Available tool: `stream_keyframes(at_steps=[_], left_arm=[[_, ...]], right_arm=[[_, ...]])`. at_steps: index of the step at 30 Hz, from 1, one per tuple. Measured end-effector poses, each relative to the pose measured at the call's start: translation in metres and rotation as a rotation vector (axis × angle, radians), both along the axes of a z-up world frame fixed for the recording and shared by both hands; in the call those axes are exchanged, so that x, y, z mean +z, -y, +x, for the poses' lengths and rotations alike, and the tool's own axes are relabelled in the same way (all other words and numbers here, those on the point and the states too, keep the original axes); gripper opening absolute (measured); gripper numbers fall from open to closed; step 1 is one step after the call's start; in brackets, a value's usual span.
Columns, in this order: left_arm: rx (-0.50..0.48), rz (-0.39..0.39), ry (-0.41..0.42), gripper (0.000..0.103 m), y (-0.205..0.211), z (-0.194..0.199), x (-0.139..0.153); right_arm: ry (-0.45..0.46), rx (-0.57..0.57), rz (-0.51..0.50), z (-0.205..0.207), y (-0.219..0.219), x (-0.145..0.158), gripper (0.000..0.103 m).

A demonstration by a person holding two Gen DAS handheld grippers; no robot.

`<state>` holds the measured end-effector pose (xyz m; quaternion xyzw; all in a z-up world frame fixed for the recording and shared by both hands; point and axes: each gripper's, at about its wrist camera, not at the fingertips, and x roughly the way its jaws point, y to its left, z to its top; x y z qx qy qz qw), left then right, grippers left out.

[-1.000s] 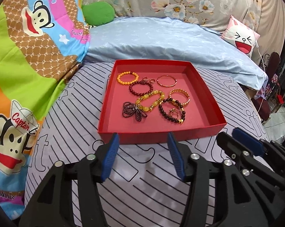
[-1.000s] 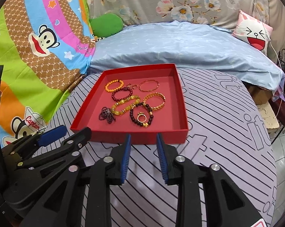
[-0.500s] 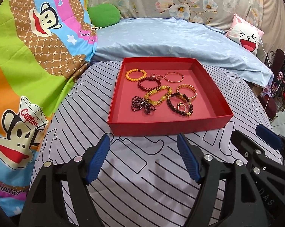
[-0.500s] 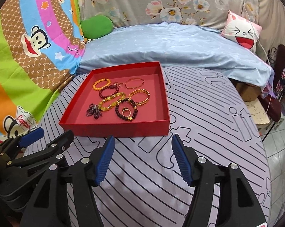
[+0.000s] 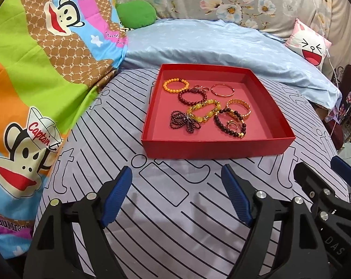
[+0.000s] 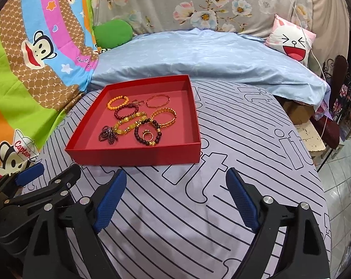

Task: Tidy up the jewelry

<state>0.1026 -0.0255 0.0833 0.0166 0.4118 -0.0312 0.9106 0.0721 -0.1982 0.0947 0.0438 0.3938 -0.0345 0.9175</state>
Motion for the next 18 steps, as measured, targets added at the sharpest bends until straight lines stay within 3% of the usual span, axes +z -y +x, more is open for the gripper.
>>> stream_keyframes(at_steps=[6,8,18], left_arm=[[0.016,0.008,0.001,0.078,-0.001,0.000,-0.002],[0.027,0.008,-0.001,0.080,-0.003,0.001,-0.003],[0.048,0.033,-0.014,0.093,-0.004,0.003,-0.009]], right_arm=[[-0.008,-0.004,0.008,0.000,0.001,-0.002,0.087],[-0.013,-0.013,0.024,0.000,0.004,-0.004,0.096],[-0.027,-0.021,0.045,0.000,0.010,-0.011,0.097]])
